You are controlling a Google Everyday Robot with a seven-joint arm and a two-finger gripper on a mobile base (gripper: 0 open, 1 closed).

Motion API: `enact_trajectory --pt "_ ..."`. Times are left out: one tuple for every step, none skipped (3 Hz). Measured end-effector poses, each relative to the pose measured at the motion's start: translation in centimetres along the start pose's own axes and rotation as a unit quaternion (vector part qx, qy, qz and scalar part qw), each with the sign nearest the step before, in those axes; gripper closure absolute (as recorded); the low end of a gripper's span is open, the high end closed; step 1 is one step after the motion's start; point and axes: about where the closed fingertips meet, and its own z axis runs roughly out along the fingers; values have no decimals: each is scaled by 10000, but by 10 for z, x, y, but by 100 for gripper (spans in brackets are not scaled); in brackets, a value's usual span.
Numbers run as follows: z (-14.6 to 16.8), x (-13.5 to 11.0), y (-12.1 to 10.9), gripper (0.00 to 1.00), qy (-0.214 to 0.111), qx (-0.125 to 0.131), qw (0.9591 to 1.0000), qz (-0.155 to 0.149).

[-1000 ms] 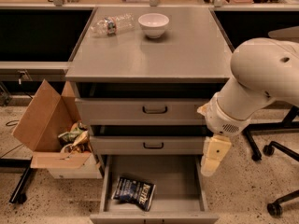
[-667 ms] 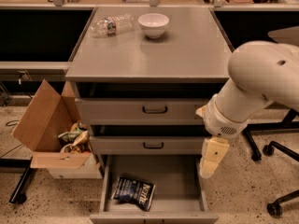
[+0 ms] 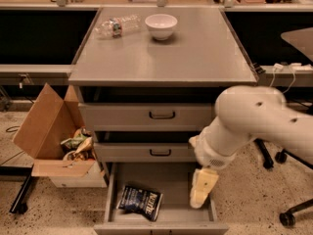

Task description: Pick blue chip bag from bottom drawer and place on counter

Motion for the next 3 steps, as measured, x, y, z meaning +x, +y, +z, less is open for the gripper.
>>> enact_trajectory --pt "96 -17 22 0 -414 -199 9989 -32" --pt "153 -35 24 0 -759 -248 9968 -56" --pt "207 -52 15 0 -1125 -387 9929 12"
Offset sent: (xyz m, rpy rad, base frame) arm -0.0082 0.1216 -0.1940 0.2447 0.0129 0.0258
